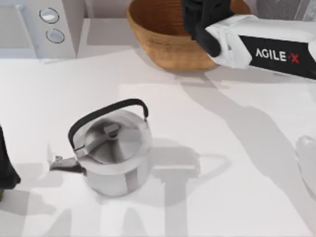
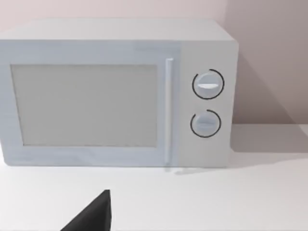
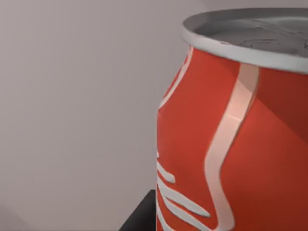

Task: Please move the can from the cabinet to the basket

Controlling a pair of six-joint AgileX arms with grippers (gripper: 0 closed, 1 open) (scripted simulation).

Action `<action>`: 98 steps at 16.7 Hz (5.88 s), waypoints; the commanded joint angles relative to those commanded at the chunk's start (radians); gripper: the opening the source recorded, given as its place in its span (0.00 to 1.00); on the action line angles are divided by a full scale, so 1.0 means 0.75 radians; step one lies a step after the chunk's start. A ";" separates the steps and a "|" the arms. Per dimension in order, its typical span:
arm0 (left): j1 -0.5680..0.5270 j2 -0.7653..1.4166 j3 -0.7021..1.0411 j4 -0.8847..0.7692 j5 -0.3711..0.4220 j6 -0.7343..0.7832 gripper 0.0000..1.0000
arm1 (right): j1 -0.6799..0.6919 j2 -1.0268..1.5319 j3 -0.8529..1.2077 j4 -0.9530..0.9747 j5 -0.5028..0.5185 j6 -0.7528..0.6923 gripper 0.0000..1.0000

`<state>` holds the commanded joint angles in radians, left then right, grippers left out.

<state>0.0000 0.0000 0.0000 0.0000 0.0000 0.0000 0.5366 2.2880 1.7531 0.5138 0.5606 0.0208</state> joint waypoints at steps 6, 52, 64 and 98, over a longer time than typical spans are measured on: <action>0.000 0.000 0.000 0.000 0.000 0.000 1.00 | -0.004 0.017 0.024 -0.003 -0.004 -0.001 0.08; 0.000 0.000 0.000 0.000 0.000 0.000 1.00 | -0.015 -0.011 -0.006 -0.016 -0.018 -0.001 1.00; 0.000 0.000 0.000 0.000 0.000 0.000 1.00 | -0.293 -1.262 -0.957 -0.281 -0.310 -0.011 1.00; 0.000 0.000 0.000 0.000 0.000 0.000 1.00 | -1.381 -2.076 -1.923 0.295 -1.541 -0.040 1.00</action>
<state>0.0000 0.0000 0.0000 0.0000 0.0000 0.0000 -0.4988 0.7313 0.3106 0.7347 -0.5951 -0.0089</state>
